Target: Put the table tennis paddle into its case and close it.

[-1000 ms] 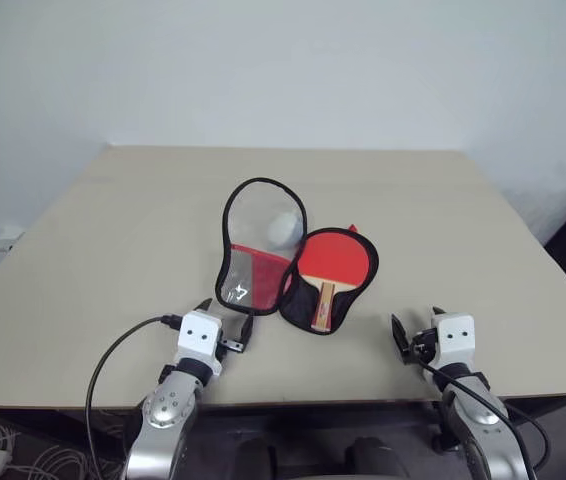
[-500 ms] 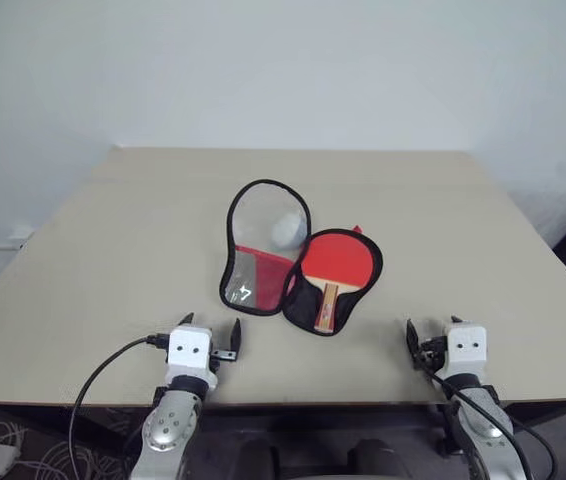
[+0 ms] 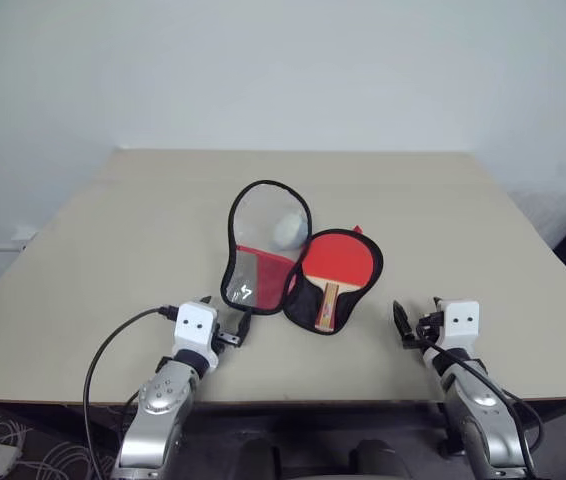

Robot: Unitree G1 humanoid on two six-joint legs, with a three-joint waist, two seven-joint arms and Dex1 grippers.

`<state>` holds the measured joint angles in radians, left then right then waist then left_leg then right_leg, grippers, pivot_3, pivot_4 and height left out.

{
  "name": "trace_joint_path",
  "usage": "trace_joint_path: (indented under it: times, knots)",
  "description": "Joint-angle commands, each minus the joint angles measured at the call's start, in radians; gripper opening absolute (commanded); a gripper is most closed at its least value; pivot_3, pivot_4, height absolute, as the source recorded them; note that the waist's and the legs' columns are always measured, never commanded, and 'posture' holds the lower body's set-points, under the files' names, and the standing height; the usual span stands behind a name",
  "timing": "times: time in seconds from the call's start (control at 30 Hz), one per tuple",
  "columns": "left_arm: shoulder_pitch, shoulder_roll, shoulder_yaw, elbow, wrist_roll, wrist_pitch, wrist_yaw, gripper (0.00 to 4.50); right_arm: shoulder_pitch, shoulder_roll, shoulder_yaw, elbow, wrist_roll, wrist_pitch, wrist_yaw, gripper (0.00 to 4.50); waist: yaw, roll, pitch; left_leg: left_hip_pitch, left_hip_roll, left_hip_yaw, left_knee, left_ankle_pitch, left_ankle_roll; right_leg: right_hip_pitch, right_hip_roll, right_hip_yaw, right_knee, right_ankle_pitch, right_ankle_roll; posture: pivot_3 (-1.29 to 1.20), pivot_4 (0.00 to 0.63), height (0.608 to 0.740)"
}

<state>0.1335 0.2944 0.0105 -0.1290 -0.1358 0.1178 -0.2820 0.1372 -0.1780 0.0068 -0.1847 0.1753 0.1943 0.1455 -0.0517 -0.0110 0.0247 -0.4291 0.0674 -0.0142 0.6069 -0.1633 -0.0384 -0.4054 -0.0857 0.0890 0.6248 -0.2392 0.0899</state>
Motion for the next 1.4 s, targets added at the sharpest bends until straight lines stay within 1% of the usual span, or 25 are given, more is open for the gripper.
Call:
trace_joint_path:
  times: [0.03, 0.2, 0.33, 1.27, 1.4]
  knots:
    - [-0.515, 0.271, 0.084, 0.236, -0.27, 0.151, -0.555, 4.5, -0.449, -0.023, -0.093, 0.089, 0.423, 0.348, 0.279, 4.4, 0.0, 0.0, 0.0, 0.0, 0.0, 0.0, 0.0, 0.0, 0.0, 0.0, 0.0, 0.0, 0.0, 0.0, 0.0, 0.0, 0.0, 0.74]
    - [-0.524, 0.274, 0.082, 0.246, -0.271, 0.153, -0.568, 4.5, -0.453, -0.004, -0.083, 0.083, 0.449, 0.383, 0.284, 4.4, 0.0, 0.0, 0.0, 0.0, 0.0, 0.0, 0.0, 0.0, 0.0, 0.0, 0.0, 0.0, 0.0, 0.0, 0.0, 0.0, 0.0, 0.74]
    - [-0.529, 0.276, 0.082, 0.253, -0.271, 0.151, -0.578, 4.5, -0.454, -0.001, -0.066, 0.08, 0.441, 0.378, 0.299, 4.4, 0.0, 0.0, 0.0, 0.0, 0.0, 0.0, 0.0, 0.0, 0.0, 0.0, 0.001, 0.0, 0.0, 0.0, 0.0, 0.0, 0.0, 0.74]
    - [-0.556, 0.298, 0.073, 0.314, -0.278, 0.156, -0.64, 4.5, -0.471, -0.014, -0.044, 0.102, 0.461, 0.448, 0.325, 4.4, -0.001, 0.0, 0.0, 0.0, 0.0, 0.0, 0.0, 0.0, 0.0, 0.001, 0.002, 0.001, 0.001, 0.0, 0.0, 0.0, 0.0, 0.74]
    - [-0.571, 0.304, 0.071, 0.347, -0.269, 0.152, -0.669, 4.5, -0.477, -0.02, -0.049, 0.101, 0.463, 0.484, 0.333, 4.4, -0.001, 0.0, 0.0, 0.001, 0.0, -0.001, 0.0, 0.001, 0.001, 0.002, 0.003, 0.001, 0.002, 0.001, 0.0, 0.0, 0.0, 0.74]
